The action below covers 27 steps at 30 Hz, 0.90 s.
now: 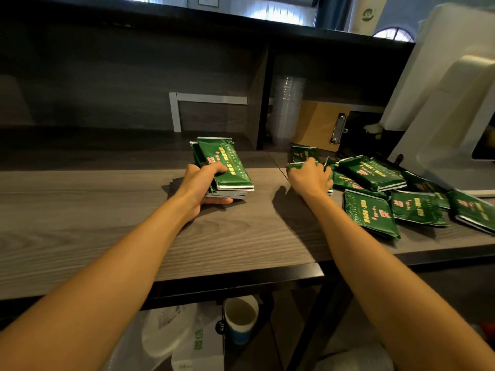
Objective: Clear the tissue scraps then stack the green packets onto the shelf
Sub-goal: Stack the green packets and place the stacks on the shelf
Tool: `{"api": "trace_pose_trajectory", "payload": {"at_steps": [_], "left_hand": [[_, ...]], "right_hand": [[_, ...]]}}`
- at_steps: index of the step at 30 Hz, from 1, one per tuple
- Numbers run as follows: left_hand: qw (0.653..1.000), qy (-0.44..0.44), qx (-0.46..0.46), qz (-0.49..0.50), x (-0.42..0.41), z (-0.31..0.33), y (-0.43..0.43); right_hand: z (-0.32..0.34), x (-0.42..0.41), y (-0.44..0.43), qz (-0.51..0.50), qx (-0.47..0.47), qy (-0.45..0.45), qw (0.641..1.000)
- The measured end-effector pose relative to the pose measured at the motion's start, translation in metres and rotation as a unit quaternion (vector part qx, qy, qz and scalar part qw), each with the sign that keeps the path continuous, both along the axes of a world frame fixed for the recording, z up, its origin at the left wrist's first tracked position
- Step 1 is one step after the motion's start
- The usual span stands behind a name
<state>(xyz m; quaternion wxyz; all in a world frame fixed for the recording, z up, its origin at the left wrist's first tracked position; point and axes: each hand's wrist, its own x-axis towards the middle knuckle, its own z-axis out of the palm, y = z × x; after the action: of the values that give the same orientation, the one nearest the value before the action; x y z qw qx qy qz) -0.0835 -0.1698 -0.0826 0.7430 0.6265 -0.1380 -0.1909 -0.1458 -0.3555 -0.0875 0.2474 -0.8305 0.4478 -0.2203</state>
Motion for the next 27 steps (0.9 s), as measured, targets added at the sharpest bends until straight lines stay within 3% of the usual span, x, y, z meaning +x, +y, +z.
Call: {"api": "trace_pose_trajectory", "payload": {"at_steps": [3,9,20,22,27], "left_hand": [[1.000,0.004,-0.003,0.000,0.001,0.000,-0.001],[1.000,0.017,0.000,0.010,0.008,-0.002,0.001],[0.998,-0.012,0.010,0.063,0.017,-0.006,0.001],[0.998,-0.010,0.012,0.065,0.019,-0.007,0.001],[0.998,0.001,0.003,0.060,0.025,-0.012,-0.001]], "right_hand": [[-0.007,0.003,-0.001,0.018,0.010,0.082,0.996],[-0.002,0.002,0.012,0.165,-0.006,-0.005,0.986],[0.001,0.002,0.020,0.161,-0.012,-0.089,0.983],[0.003,0.002,0.021,0.157,0.017,-0.120,0.980],[0.008,0.002,0.022,0.121,0.218,-0.222,0.943]]}}
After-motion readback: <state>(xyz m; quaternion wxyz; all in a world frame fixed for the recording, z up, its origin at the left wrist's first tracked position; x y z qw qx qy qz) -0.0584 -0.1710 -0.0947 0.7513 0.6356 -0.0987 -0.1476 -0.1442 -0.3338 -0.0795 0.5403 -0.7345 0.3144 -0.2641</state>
